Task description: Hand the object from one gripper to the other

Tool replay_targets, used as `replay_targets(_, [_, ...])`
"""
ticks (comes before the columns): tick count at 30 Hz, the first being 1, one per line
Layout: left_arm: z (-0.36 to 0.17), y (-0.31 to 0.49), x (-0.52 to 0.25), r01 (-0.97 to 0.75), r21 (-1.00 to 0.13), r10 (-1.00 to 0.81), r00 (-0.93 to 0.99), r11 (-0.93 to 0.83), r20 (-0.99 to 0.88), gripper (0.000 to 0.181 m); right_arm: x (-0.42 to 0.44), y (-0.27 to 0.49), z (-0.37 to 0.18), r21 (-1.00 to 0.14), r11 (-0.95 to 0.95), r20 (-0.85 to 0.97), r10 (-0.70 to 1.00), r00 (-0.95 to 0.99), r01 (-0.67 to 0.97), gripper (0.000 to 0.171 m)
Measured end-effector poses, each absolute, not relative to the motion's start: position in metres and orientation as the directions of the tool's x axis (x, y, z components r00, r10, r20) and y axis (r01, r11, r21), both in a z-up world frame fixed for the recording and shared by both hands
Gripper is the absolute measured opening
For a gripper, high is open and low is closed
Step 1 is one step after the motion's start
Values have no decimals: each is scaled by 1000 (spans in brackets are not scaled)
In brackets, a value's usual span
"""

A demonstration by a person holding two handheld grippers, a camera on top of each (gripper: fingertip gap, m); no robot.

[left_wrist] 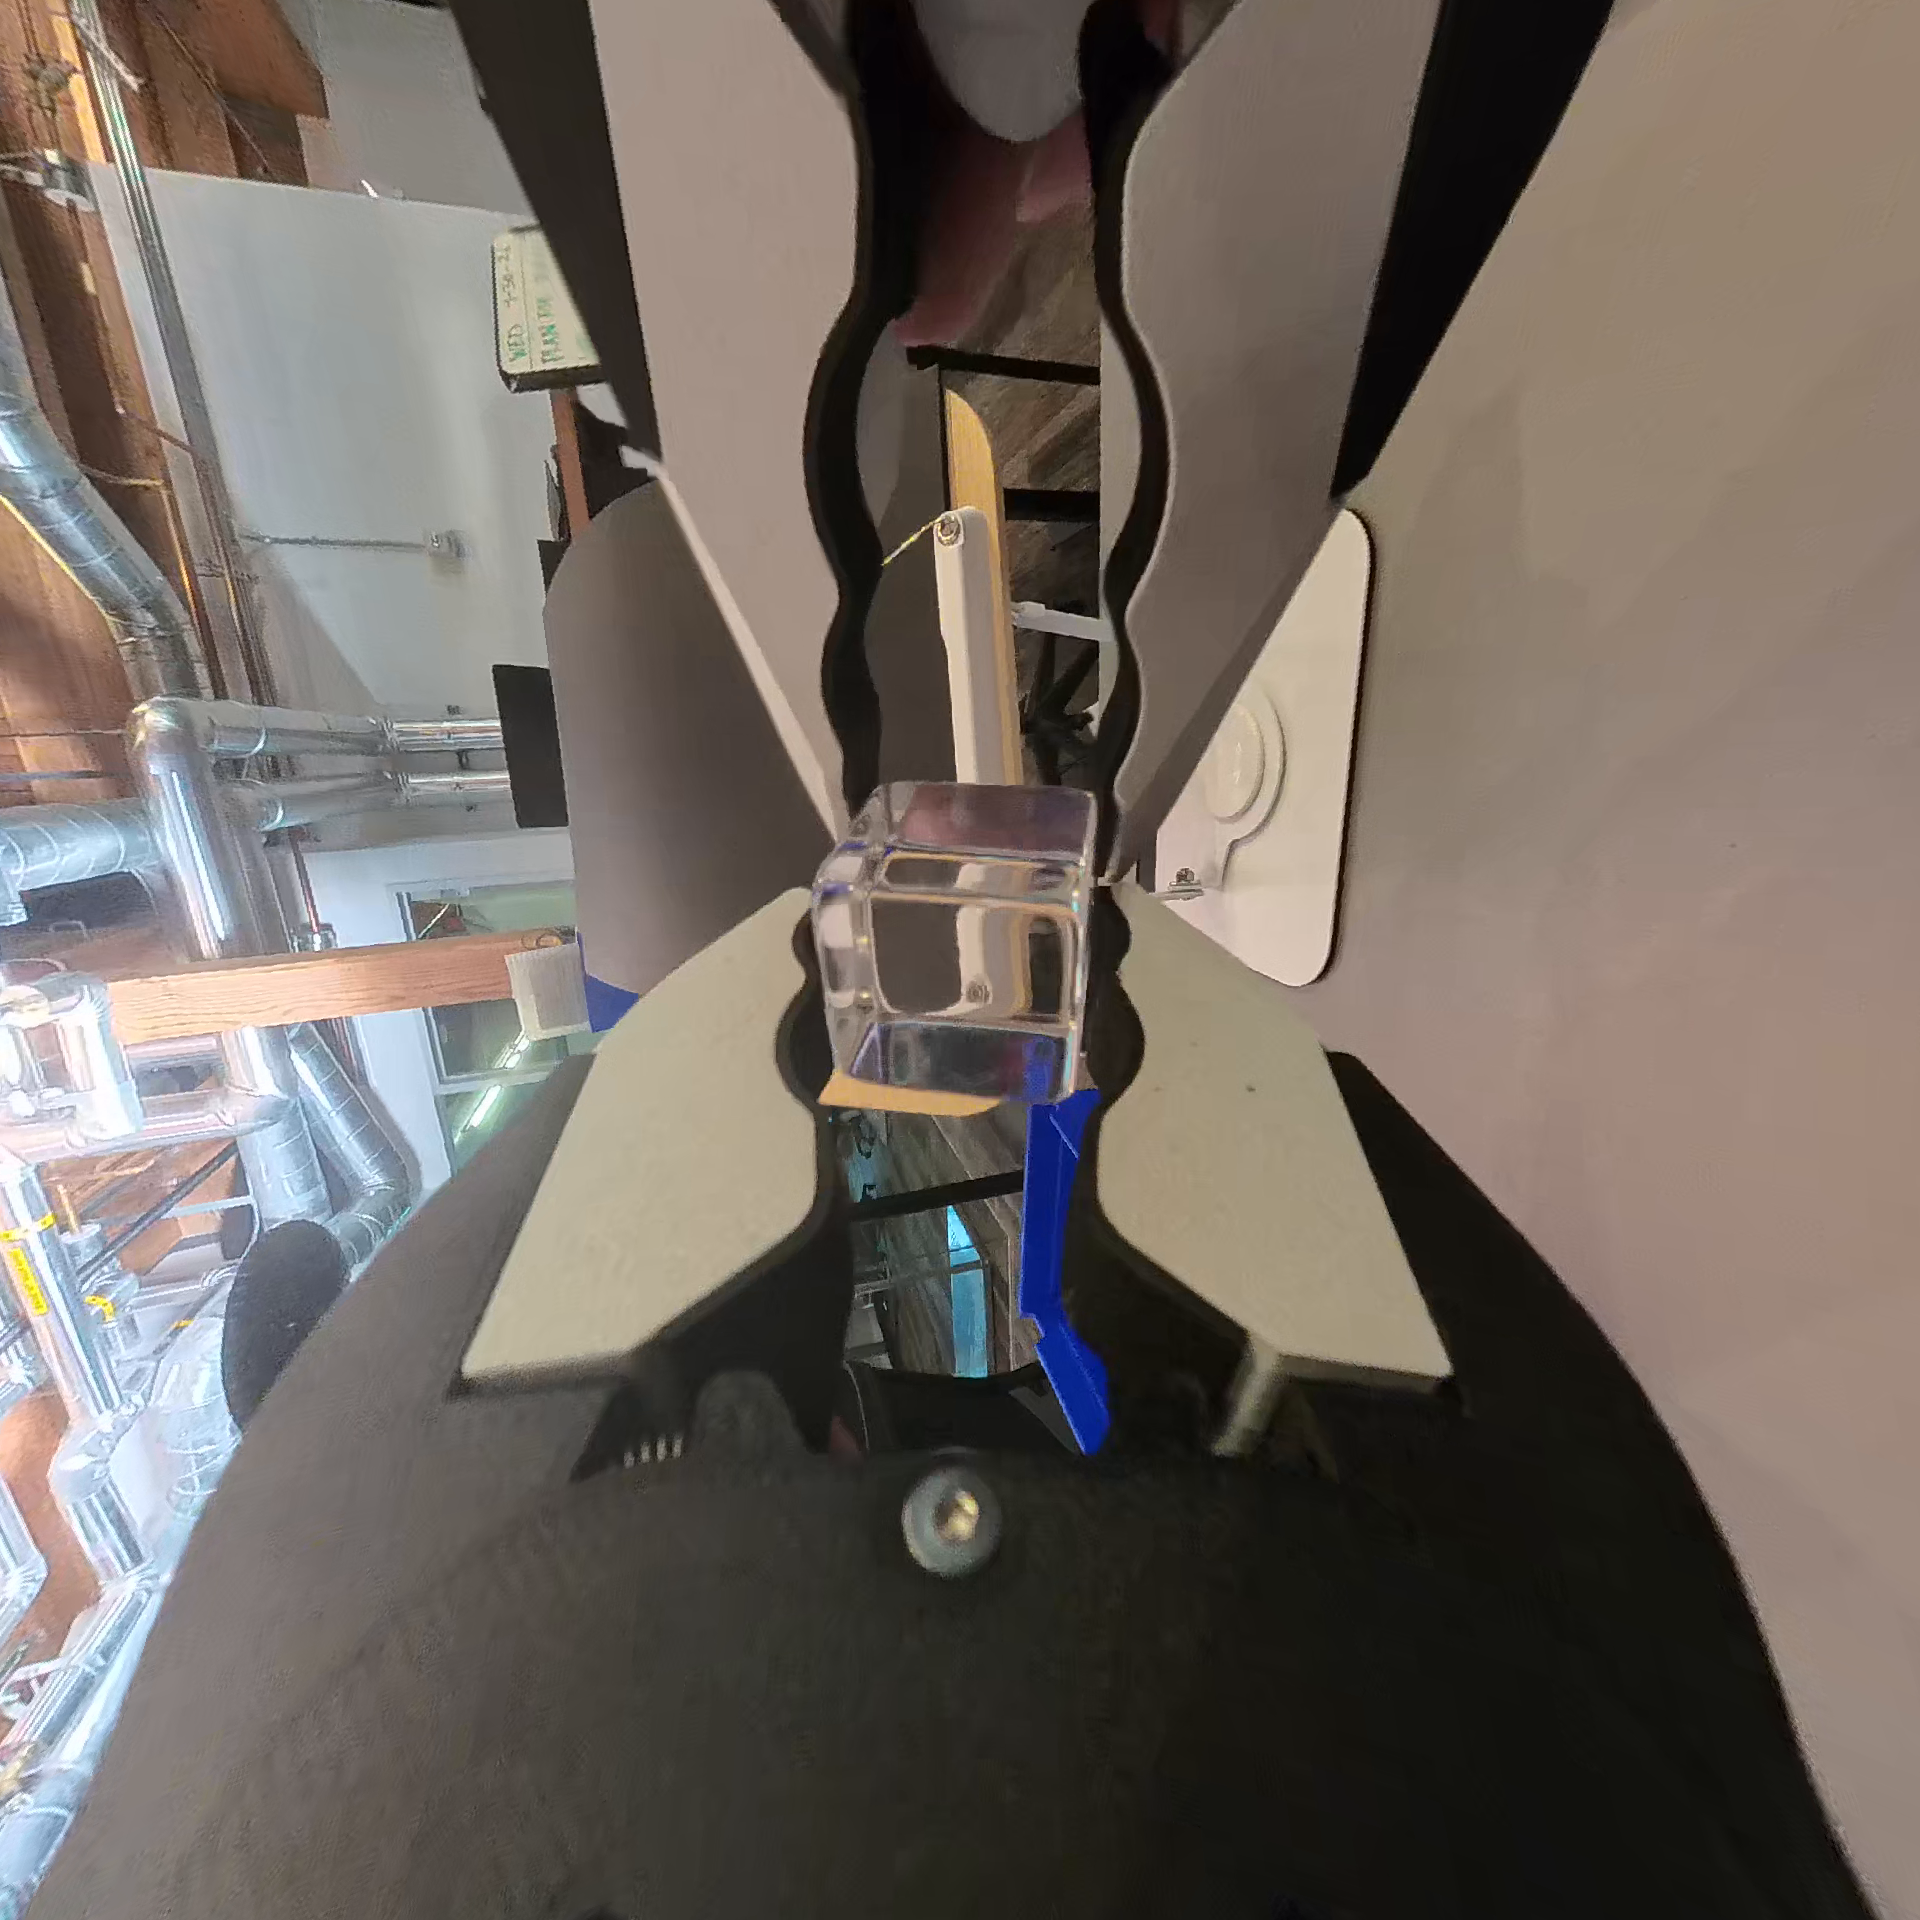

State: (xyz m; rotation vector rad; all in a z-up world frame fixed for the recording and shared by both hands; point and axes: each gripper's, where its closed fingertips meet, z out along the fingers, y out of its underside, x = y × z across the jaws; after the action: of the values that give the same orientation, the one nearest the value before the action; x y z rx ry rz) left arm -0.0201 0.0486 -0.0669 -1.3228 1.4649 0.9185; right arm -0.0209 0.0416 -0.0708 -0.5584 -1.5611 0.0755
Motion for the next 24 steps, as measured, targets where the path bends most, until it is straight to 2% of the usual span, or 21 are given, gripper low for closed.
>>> replay_targets(4, [-56, 46, -26, -988, -66, -295, 24, 136, -955, 55, -18, 46, -67, -418, 864, 906, 419, 62, 279, 37])
replay_targets(6, [-49, 43, -28, -977, -165, -324, 112, 139, -939, 60, -17, 46, -60, -472, 850, 881, 463, 97, 232, 37])
replay_targets(8, [-42, 37, -26, -921, -362, -397, 280, 146, -874, 64, -15, 45, -49, -551, 821, 834, 532, 146, 151, 37])
replay_targets(10, [-32, 29, -20, -784, -601, -493, 464, 158, -736, 70, -12, 42, -35, -634, 772, 763, 616, 196, 41, 37])
replay_targets(12, [-14, 18, -11, -497, -856, -614, 633, 144, -471, 72, -7, 38, -23, -710, 698, 671, 710, 214, -91, 38])
replay_targets(14, [7, 11, -8, -134, -989, -724, 676, 63, -137, 71, -2, 34, -12, -770, 596, 562, 802, 202, -228, 37])
replay_targets(16, [17, 12, -12, 104, -995, -763, 641, -13, 77, 71, 2, 27, -3, -831, 420, 414, 905, 99, -365, 38])
replay_targets(18, [16, 13, -12, 149, -989, -767, 636, 11, 87, 71, 6, 21, 3, -870, 176, 235, 969, -75, -460, 38])
replay_targets(21, [14, 17, -15, -62, -966, -633, 744, 252, -213, 67, 12, 23, 7, -858, -114, 33, 961, -275, -500, 38])
replay_targets(24, [19, 17, -18, -456, -729, -273, 717, 511, -641, 62, 13, 22, 5, -839, -252, -49, 918, -393, -482, 37])
